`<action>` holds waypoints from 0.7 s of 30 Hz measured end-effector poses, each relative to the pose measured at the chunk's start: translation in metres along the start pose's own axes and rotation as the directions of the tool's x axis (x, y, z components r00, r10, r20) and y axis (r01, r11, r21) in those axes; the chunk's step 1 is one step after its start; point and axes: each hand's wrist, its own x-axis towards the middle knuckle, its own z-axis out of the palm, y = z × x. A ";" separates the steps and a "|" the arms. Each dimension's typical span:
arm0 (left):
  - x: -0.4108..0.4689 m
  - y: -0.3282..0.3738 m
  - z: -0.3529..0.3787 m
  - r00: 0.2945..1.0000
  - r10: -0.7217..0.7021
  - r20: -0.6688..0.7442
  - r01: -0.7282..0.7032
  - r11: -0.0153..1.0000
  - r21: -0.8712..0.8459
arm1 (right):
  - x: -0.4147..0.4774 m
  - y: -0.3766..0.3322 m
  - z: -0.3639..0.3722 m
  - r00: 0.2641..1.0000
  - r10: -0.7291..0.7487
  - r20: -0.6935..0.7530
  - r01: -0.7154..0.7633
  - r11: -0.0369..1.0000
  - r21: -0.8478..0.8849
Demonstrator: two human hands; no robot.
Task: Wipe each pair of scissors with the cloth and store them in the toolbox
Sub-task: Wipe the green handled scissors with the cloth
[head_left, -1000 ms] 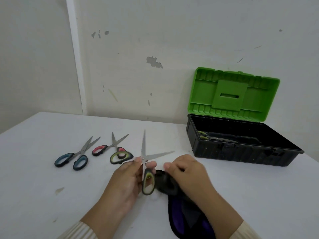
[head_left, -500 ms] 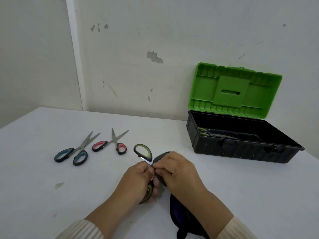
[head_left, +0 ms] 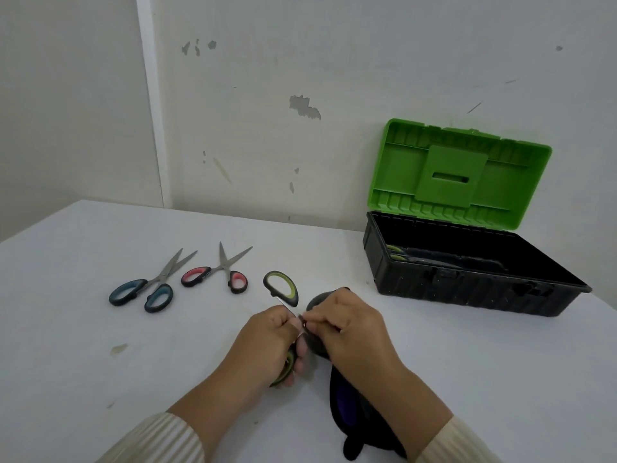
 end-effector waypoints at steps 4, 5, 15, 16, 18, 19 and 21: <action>0.001 -0.001 -0.005 1.000 0.001 0.026 -0.002 1.000 0.024 | 0.015 0.028 -0.020 0.959 0.222 -0.178 -0.219 0.975 0.039; 0.001 0.000 -0.006 1.000 -0.002 0.029 0.001 1.000 0.026 | 0.015 0.037 -0.029 0.926 0.307 -0.218 -0.300 0.952 0.062; 0.004 0.000 -0.006 1.000 -0.007 -0.018 0.006 1.000 -0.018 | 0.001 -0.006 -0.015 0.992 0.043 -0.117 -0.033 0.995 0.090; 0.004 -0.001 -0.005 1.000 -0.003 -0.012 0.003 1.000 -0.011 | -0.002 -0.005 -0.008 0.997 -0.019 -0.070 0.021 0.999 0.034; 0.003 0.000 -0.004 1.000 0.003 -0.004 -0.003 1.000 0.008 | 0.001 0.004 -0.004 0.998 -0.032 -0.057 0.033 0.999 0.005; 0.004 -0.001 -0.004 1.000 0.006 -0.005 -0.006 1.000 0.010 | 0.004 0.006 -0.005 0.995 -0.013 -0.103 0.014 1.000 0.008; 0.005 -0.001 -0.004 1.000 0.011 -0.012 -0.011 1.000 0.005 | 0.005 0.006 -0.003 0.990 0.013 -0.138 -0.013 1.000 -0.003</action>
